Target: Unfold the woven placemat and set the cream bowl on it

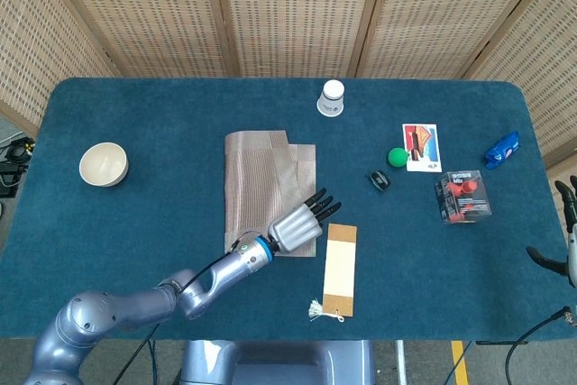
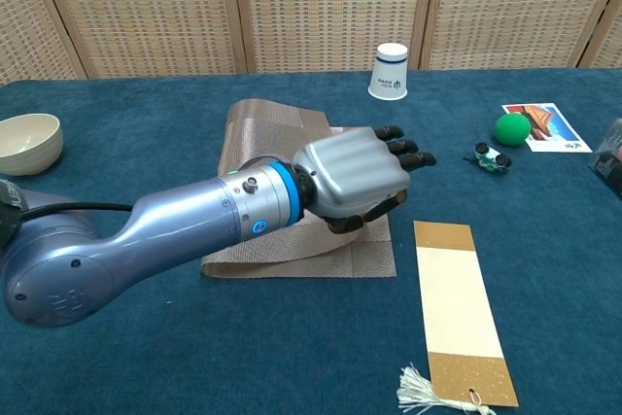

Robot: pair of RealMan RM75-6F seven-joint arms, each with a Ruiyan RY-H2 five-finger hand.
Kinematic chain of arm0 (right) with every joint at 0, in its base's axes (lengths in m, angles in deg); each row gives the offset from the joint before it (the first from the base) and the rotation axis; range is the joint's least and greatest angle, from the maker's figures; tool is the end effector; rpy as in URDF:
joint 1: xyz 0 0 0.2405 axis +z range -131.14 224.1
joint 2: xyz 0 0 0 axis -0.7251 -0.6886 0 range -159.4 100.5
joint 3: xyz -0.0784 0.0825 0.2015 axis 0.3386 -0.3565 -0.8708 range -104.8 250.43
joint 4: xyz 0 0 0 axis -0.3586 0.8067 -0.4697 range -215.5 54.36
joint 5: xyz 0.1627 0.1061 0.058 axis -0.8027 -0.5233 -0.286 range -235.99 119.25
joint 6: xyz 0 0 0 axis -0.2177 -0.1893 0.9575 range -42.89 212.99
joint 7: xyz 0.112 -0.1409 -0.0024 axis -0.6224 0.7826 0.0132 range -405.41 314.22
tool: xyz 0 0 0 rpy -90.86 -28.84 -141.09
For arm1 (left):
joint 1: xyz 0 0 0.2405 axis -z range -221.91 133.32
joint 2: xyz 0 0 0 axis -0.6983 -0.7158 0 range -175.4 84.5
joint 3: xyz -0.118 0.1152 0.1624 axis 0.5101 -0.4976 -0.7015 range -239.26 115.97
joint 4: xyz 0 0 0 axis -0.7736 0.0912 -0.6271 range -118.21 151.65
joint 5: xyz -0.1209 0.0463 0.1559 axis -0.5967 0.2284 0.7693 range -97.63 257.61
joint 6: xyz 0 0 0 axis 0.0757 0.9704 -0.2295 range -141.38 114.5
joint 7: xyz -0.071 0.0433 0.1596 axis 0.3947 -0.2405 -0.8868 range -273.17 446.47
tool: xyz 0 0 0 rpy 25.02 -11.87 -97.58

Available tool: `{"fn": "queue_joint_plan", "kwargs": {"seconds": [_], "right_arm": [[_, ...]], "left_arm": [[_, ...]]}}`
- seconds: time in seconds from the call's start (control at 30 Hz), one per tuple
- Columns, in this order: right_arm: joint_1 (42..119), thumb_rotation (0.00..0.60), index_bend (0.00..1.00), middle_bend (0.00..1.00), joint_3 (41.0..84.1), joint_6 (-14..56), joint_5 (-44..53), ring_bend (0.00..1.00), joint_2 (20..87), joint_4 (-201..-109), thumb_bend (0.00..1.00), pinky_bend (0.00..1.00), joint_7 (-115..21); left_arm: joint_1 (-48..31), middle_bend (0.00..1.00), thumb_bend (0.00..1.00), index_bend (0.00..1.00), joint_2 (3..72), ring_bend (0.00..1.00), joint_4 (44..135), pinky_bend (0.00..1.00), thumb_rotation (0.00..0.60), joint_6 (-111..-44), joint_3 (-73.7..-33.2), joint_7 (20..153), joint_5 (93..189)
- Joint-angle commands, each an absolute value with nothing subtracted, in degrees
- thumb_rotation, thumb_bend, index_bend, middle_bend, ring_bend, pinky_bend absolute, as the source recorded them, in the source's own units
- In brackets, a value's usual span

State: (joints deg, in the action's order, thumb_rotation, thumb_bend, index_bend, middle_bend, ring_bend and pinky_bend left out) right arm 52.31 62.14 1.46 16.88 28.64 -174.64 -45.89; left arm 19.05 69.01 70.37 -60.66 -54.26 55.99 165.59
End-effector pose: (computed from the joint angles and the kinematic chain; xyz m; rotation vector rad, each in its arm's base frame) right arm -0.2986 -0.2434 0.2176 1.1903 -0.8374 0.8766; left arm 0.0136 0.3374 -0.1538 -2.3209 0.0175 -0.8870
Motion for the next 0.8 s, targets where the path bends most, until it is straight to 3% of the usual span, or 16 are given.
{"fn": "queue_joint_plan", "kwargs": {"seconds": [0.03,0.43,0.8], "right_arm": [[52.3,0.600,0.09,0.00,62.2,1.4,17.0,0.00,28.6,-174.8,0.00,0.00,-46.0],[52.1,0.600,0.09,0.00,62.9,0.8,18.9,0.00,28.3,-176.0,0.00,0.00,-45.8],[51.8,0.600,0.09,0.00,63.9,-0.6,21.6,0.00,28.3,-177.6,0.00,0.00,-44.4]], "left_arm": [[17.7,0.00,0.41,0.79,65.9,0.00,74.8,0.00,0.600,-63.9,-53.5,55.4,165.8],[4.0,0.00,0.41,0.79,46.5,0.00,103.2,0.00,0.600,-78.6,-53.6,40.7,159.4],[-11.6,0.00,0.41,0.80,33.3,0.00,121.8,0.00,0.600,-92.0,-57.3,33.9,144.3]]}}
